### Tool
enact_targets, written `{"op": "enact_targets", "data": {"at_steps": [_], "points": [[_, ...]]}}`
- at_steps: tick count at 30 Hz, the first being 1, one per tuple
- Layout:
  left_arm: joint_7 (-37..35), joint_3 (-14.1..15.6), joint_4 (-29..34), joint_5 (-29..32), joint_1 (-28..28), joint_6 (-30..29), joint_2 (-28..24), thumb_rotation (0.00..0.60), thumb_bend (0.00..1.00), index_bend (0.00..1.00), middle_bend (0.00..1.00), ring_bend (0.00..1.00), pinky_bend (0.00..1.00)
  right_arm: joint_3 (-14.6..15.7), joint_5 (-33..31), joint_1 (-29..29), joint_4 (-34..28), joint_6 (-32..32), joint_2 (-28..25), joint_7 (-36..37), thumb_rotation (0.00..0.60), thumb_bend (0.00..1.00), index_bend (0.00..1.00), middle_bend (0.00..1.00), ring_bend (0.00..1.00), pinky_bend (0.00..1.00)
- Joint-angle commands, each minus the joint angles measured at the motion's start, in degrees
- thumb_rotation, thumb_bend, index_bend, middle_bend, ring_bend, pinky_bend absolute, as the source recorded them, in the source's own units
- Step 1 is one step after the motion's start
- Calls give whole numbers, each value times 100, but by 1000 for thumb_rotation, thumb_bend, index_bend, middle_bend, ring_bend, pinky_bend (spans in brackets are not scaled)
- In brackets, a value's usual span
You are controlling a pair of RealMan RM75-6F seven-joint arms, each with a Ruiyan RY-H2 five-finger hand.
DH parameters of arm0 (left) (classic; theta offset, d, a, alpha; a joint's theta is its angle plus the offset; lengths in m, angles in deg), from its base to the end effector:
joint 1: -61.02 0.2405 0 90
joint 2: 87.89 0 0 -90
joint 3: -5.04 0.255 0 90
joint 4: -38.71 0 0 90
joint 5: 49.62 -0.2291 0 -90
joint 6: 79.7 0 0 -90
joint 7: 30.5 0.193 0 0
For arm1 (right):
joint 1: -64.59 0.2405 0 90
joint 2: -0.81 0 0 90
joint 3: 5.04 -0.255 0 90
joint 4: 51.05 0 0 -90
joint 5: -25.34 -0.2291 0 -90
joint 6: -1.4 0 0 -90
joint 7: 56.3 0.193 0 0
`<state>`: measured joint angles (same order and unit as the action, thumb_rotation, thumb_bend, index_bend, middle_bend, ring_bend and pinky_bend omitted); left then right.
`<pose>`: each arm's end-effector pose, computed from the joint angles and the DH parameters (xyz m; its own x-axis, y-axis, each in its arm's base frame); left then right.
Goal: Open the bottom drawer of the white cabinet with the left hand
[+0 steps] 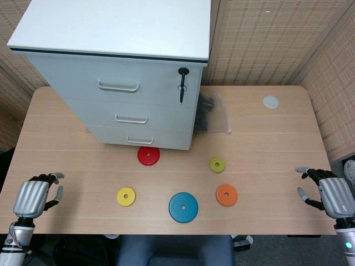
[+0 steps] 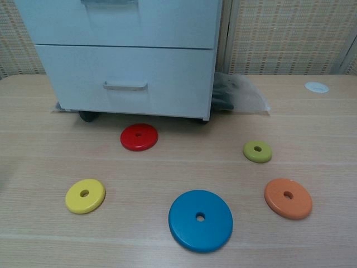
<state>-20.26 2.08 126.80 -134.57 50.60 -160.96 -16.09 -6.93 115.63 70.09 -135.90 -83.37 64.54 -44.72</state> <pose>-0.3013 0.2619 0.0929 0.5032 0.0238 0.8638 0.8619 -0.0869 -0.4997 -0.3328 -0.2332 0.1481 0.3427 -0.0249 0.9391 -0.9370 -0.0805 0.3398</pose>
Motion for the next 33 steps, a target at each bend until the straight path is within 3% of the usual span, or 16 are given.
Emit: {"op": "enact_targets", "data": {"at_steps": [1, 9, 16, 18, 25, 33], "points": [[-9, 9, -5, -5, -9, 16, 5, 600, 485, 352, 483, 439, 515, 4, -2, 1, -3, 5, 4, -12, 600, 305, 308, 442, 390, 393], [-139, -1, -15, -113, -58, -3, -42, 600, 484, 352, 484, 442, 515, -4, 7, -28, -27, -75, -31, -26, 600, 305, 308, 442, 390, 393], [-721, 13, -44, -441, -316, 200, -220, 600, 484, 352, 524, 493, 521, -19, 71, -68, -89, -225, -104, -74, 600, 306, 308, 442, 390, 393], [-878, -10, -77, -566, -443, 270, -280, 600, 484, 352, 549, 526, 564, -44, 88, -78, -123, -292, -151, -102, 600, 306, 308, 442, 390, 393], [-1923, -67, -120, -1011, -1125, 839, -520, 600, 484, 299, 696, 711, 855, -111, 121, -76, -283, -406, -306, -201, 600, 306, 308, 442, 390, 393], [-2784, -218, -323, -1403, -2052, 1447, -477, 600, 512, 238, 842, 880, 1000, -155, 109, -101, -463, -485, -425, -358, 600, 305, 308, 442, 390, 393]]}}
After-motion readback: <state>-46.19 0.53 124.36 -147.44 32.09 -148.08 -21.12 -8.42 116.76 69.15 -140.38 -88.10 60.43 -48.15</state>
